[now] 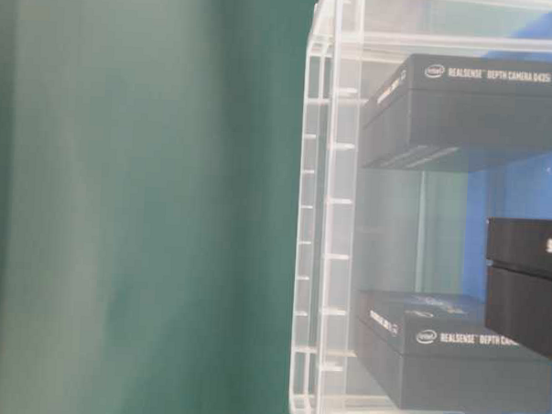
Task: Take the box out of the case with the left arm.
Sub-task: 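Move the left gripper over the left black box in the case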
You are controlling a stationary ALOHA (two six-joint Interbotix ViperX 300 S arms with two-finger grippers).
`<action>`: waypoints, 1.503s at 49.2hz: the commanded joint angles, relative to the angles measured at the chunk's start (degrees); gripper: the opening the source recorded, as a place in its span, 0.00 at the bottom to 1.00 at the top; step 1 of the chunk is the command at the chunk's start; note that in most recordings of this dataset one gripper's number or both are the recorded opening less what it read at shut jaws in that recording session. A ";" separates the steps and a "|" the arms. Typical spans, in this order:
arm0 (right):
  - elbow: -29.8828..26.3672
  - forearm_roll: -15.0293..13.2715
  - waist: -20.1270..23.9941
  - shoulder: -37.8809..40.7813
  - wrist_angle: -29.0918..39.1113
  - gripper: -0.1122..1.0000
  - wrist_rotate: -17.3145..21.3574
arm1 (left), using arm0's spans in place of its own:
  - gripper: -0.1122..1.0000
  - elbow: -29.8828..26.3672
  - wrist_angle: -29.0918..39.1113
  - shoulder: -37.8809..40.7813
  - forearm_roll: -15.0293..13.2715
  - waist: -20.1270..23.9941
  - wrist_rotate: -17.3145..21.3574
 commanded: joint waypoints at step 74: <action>-0.44 0.00 0.00 -0.18 -0.09 0.10 -0.09 | 0.95 -28.74 1.23 27.51 -0.09 -6.59 -4.83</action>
